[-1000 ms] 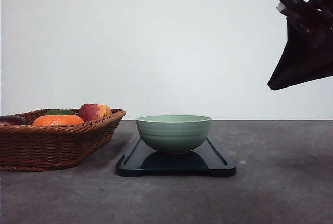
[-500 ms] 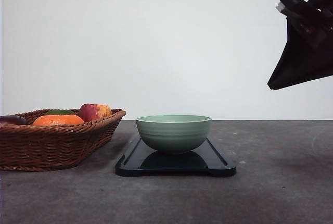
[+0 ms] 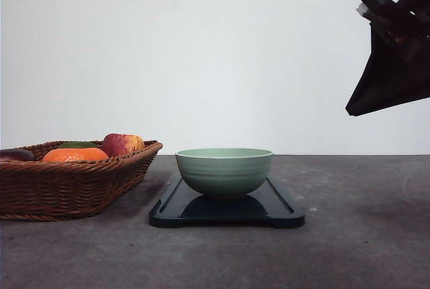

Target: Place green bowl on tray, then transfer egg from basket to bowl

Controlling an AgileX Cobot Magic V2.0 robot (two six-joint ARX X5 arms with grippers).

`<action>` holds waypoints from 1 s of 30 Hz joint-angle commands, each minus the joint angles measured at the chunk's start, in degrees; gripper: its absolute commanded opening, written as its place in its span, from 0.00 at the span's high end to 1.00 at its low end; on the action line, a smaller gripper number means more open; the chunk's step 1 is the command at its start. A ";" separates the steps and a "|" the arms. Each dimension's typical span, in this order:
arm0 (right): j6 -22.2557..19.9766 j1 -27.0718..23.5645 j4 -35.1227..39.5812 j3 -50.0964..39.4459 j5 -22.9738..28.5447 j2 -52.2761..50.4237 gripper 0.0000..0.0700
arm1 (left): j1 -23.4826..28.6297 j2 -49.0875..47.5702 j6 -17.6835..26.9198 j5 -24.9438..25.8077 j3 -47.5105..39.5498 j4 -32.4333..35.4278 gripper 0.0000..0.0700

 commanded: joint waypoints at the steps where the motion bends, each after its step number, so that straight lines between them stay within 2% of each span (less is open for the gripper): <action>1: 0.57 0.28 0.60 0.20 -0.02 0.30 0.98 | 0.00 0.04 0.74 0.00 -1.11 -0.35 1.00; 6: -0.26 0.30 0.27 0.20 0.03 -0.65 0.98 | 0.00 0.04 0.74 0.00 -1.11 -0.35 1.00; 8: -5.95 0.22 -0.24 0.18 2.16 -2.67 0.98 | 0.00 0.02 0.74 0.02 -1.11 -0.35 1.00; 12: -9.85 -0.87 0.21 -0.86 9.30 -8.17 0.98 | 0.00 0.04 0.74 0.00 -1.11 -0.35 1.00; 15: -12.70 -3.65 0.62 -3.93 10.53 -14.28 0.98 | 0.02 0.04 0.74 0.01 -1.09 -0.35 1.00; 23: -12.89 -14.03 7.07 -18.22 10.25 -32.55 0.98 | 0.00 0.04 0.74 0.02 -1.09 -0.35 1.00; 30: -12.45 -19.81 6.98 -24.78 10.25 -43.43 0.98 | 0.00 0.04 0.74 0.02 -1.09 -0.35 1.00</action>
